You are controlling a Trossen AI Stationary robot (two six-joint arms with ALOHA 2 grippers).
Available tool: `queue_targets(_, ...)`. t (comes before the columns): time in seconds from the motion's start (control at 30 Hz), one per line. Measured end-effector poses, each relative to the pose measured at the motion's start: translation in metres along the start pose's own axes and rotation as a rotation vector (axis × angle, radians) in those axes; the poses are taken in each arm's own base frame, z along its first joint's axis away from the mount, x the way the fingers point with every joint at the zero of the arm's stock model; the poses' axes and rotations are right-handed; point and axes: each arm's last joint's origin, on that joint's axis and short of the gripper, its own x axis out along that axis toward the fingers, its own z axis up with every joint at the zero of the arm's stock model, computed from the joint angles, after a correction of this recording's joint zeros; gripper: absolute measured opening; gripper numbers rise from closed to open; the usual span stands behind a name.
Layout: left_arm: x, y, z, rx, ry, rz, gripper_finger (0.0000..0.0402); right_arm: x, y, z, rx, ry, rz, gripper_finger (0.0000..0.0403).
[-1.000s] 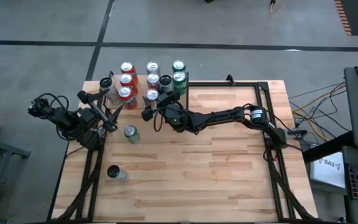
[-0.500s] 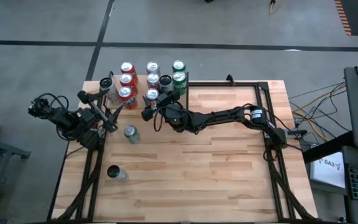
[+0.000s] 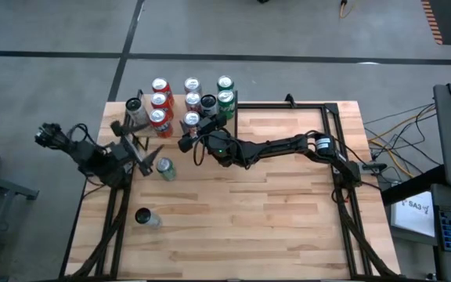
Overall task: Place canned beverage on shelf
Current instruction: Put the silver soda can aligned with the other silver soda cans on the shelf
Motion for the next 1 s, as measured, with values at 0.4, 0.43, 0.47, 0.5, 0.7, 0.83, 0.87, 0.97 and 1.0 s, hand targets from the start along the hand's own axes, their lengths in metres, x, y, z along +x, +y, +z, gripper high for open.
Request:
queue_targets(0.4,0.002,-0.053,-0.057,-0.074,0.297,-0.135,0.0264,0.000,0.000,0.000,0.001,0.000,0.001,0.0341)
queue_targets(0.43,0.002,-0.056,-0.062,-0.070,0.313,-0.128,0.0247,0.000,0.000,0.000,0.006,0.000,0.002,0.0341)
queue_targets(0.47,0.001,-0.059,-0.067,-0.065,0.327,-0.114,0.0228,0.000,0.000,0.000,0.012,0.000,0.002,0.0341)
queue_targets(0.5,0.001,-0.062,-0.072,-0.057,0.339,-0.089,0.0207,0.000,0.000,0.000,0.017,0.000,0.002,0.0341)
queue_targets(0.7,0.003,-0.075,-0.087,-0.030,0.354,0.045,0.0053,0.000,0.000,0.000,0.020,0.000,0.003,0.0341)
queue_targets(0.83,0.009,-0.083,-0.088,-0.028,0.346,0.063,0.0012,0.000,0.000,0.000,0.022,0.000,0.003,0.0341)
queue_targets(0.87,0.011,-0.085,-0.088,-0.024,0.345,0.067,0.0016,0.000,0.000,0.000,0.022,0.000,0.003,0.0341)
queue_targets(0.97,0.017,-0.090,-0.090,-0.013,0.346,0.078,0.0017,0.000,0.000,0.000,0.022,0.000,0.003,0.0341)
queue_targets(1.0,0.019,-0.092,-0.091,-0.011,0.348,0.079,0.0014,0.000,0.000,0.000,0.022,0.000,0.003,0.0341)
